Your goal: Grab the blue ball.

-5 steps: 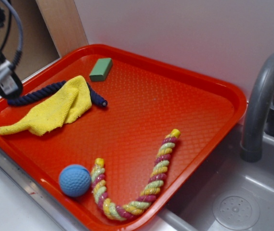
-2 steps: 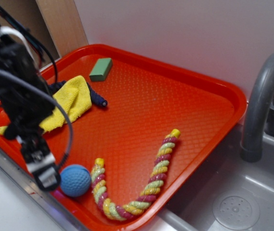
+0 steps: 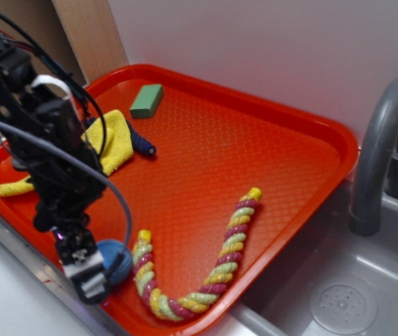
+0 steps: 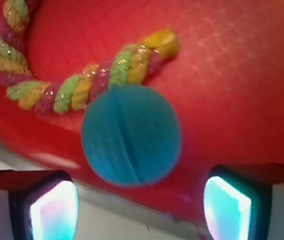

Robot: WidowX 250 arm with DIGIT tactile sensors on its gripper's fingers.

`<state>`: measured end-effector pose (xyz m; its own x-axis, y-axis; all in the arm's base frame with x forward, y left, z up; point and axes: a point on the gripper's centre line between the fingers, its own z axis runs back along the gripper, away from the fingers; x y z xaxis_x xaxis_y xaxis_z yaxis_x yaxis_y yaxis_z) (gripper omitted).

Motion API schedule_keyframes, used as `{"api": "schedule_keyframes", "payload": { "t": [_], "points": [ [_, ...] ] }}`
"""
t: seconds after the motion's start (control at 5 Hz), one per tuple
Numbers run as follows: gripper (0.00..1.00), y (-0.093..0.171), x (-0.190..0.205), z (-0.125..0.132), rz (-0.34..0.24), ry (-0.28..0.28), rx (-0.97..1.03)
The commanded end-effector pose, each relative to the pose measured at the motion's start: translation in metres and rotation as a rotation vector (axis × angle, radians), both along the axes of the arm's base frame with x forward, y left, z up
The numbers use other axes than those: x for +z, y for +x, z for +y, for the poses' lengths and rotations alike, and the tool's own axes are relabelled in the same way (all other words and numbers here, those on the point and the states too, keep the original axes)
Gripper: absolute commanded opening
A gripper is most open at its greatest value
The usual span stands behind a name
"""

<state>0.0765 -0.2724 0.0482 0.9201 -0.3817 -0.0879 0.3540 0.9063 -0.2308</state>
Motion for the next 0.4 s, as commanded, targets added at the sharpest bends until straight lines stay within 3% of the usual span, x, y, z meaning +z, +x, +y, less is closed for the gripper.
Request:
{"api": "schedule_keyframes", "payload": {
  "t": [0.0, 0.2],
  "points": [
    [1.0, -0.003, 0.0099, -0.0193, -0.031, -0.072, 0.0],
    [0.0, -0.0034, 0.0083, -0.0209, -0.038, -0.04, -0.014]
  ]
}}
